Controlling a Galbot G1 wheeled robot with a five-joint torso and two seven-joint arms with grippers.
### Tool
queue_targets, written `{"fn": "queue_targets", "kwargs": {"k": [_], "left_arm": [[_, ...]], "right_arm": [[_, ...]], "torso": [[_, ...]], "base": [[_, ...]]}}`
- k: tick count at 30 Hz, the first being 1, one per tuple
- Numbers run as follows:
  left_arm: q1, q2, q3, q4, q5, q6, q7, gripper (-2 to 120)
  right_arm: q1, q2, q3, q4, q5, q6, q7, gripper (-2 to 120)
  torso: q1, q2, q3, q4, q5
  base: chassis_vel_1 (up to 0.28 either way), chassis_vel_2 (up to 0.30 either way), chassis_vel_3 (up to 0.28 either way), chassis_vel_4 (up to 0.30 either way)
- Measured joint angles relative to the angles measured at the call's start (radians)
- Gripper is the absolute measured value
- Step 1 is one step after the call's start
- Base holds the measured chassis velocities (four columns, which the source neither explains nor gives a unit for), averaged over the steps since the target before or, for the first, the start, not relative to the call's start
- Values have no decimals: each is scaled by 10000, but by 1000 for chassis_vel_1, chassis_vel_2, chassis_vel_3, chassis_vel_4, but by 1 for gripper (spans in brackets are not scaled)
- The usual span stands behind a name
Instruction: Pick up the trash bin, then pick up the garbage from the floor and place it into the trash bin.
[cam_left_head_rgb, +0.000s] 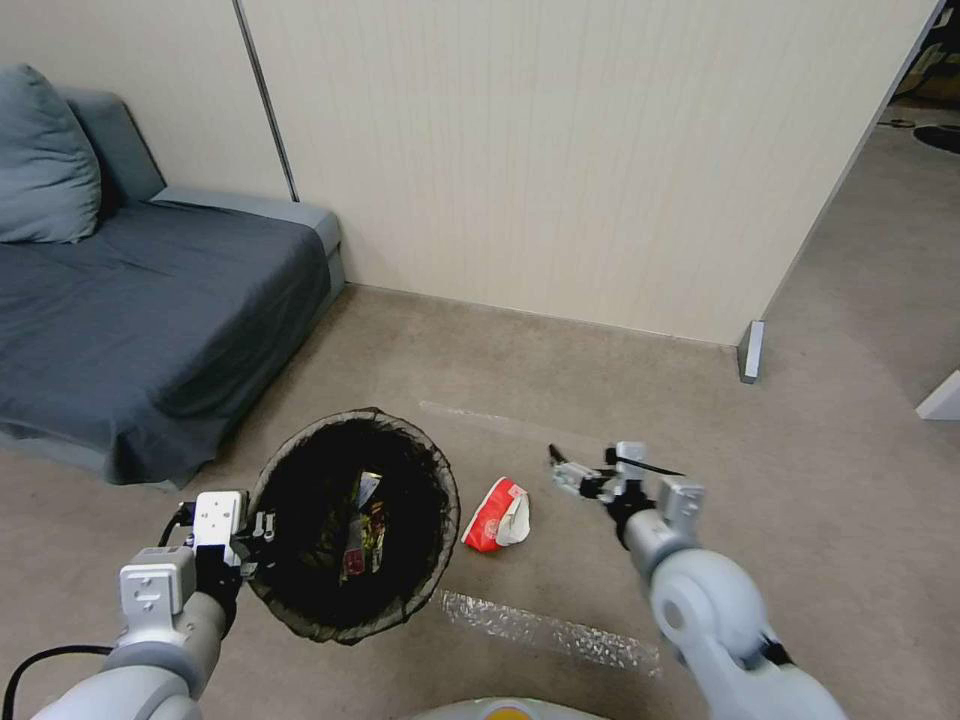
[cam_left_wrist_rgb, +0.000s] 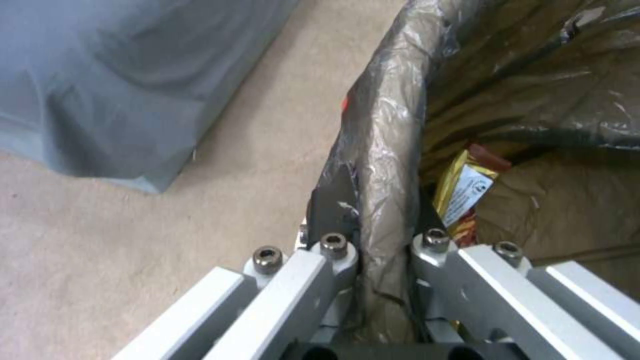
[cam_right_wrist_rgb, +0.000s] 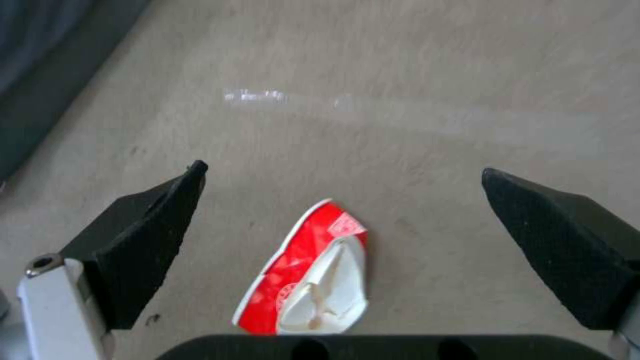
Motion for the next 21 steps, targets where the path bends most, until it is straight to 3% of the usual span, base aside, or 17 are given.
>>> {"fn": "queue_targets", "kwargs": {"k": [6,8,12,21], "left_arm": [[202,49,-164,0,-122,-2,63,1],[262,94,-290,0,-197,-14,89,1],[308,150,-497,0,-349,-14,104,1],[349,168,-579,0,-396,-14,130,1]], "right_arm": [[1114,299,-489,-1308,1244,-311,531,100],[1630,527,-650,-2290,1624,-387,764,100],[2097,852,-742,-3520,1663,-384,775,100],[2457,1368,-903,-4638,1442,-284,661,100]], "torso": [[-1,0,0,-1,-3],[0,0,0,-1,-3],[0,0,1,-2,0],[0,0,0,-2,-2]], "base": [[0,0,0,0],[0,0,0,0],[0,0,0,0],[0,0,0,0]]}}
